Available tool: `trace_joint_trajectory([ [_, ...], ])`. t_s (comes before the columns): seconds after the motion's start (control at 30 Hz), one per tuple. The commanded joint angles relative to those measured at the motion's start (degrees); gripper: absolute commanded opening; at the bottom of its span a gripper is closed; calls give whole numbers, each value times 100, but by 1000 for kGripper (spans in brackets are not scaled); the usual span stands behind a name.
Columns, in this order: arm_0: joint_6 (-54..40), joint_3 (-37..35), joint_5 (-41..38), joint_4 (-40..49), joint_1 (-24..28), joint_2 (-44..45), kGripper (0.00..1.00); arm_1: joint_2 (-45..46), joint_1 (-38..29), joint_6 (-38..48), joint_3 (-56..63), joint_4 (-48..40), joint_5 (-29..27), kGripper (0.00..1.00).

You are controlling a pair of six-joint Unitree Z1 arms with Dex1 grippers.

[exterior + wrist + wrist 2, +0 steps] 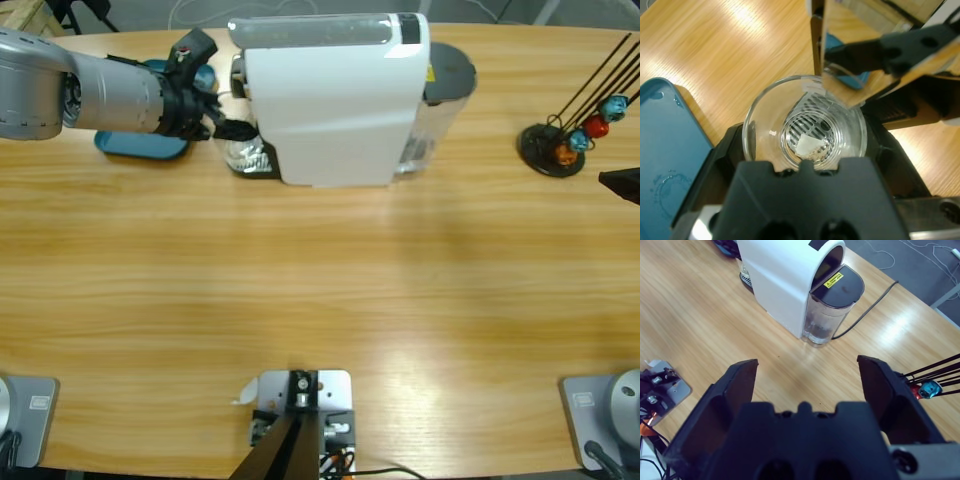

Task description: Pour coffee

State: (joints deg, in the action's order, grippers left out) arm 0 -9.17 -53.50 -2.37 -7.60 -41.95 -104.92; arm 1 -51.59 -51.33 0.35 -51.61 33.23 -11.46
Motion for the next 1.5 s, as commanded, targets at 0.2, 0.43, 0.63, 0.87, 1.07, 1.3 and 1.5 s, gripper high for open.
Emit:
trace_joint_trajectory([
  [0.2,3,0,-34,136,-85,-299,1000,168,97,-70,-16,146,-5,853],
  [0.43,18,51,-27,318,-87,121,1000,175,97,-66,-37,154,30,853],
  [0.63,20,93,26,645,-85,639,1000,202,97,-64,-156,256,54,853],
  [0.87,177,205,26,1426,-85,1327,1000,-32,97,-1,-335,286,225,856],
  [1.07,718,829,481,2031,-85,3127,1000,-834,97,71,-792,806,882,948],
  [1.3,1268,1552,481,2498,-120,4450,999,-1751,1020,-89,-1457,1005,1753,846],
  [1.5,1382,1782,505,2430,-162,4378,991,-2966,1822,-557,-2830,1559,2032,0],
])
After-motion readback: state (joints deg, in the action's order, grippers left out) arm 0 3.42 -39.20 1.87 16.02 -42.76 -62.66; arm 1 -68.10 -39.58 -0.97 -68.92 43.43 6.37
